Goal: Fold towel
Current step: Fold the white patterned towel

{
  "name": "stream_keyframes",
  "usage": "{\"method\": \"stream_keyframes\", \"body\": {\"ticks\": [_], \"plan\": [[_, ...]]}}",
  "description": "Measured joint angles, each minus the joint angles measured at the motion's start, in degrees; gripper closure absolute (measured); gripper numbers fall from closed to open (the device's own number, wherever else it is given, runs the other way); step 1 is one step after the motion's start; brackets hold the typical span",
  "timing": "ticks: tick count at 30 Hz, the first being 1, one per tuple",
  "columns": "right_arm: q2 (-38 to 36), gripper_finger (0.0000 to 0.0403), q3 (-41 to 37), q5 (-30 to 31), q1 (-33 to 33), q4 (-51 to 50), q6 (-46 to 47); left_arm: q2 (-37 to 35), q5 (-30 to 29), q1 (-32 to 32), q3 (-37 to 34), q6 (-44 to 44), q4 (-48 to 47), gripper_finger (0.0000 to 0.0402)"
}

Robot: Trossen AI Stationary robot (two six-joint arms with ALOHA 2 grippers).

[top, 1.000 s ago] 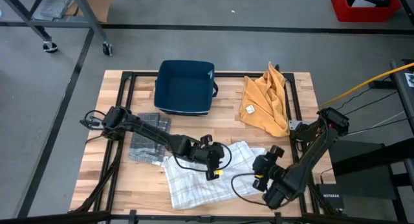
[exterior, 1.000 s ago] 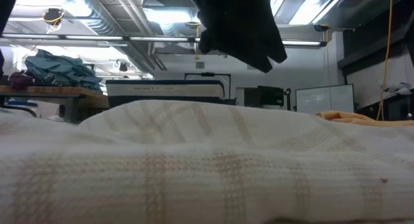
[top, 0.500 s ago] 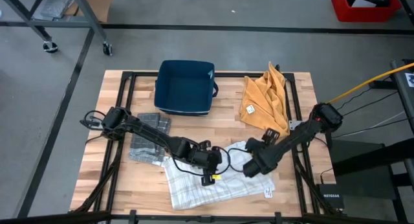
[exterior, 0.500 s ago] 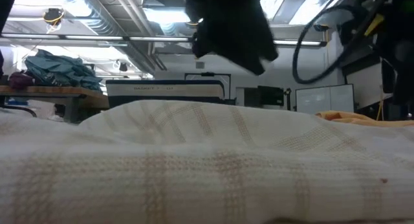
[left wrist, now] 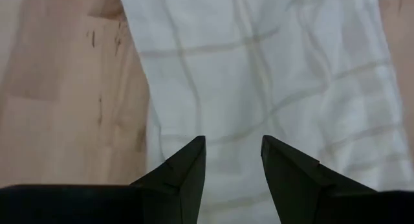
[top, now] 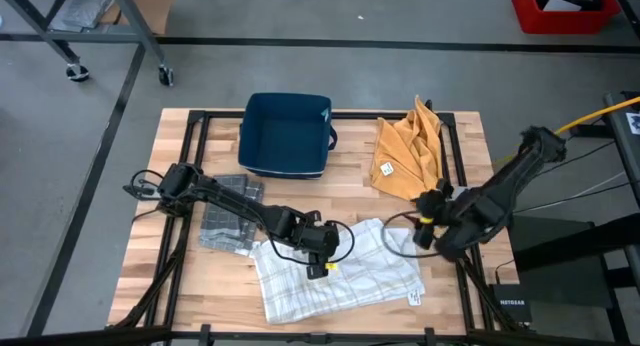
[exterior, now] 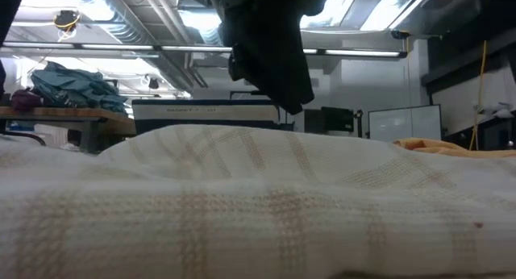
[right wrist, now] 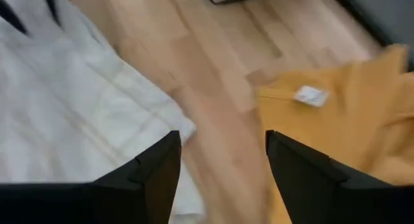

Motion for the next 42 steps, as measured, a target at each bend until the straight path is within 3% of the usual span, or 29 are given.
{"method": "stream_keyframes", "body": {"ticks": [6,12,23,42], "plan": [[-15.1,0.0173,-22.3,0.6,4.9,22.8,13.9,0.0,0.0,2.3,0.0,1.6,2.5,0.0259],[-17.2,0.0173,-34.6,0.1,4.7,44.1,20.4,0.0,-0.1,5.4,0.0,1.6,6.4,0.0259],[-11.4,0.0173,-35.3,-5.0,1.2,45.6,33.5,2.5,-0.3,7.3,0.0,-1.4,17.6,0.0259],[-2.5,0.0173,-35.2,-13.9,-8.9,56.6,29.0,11.4,-0.2,3.9,0.0,-6.2,18.0,0.0259]]}}
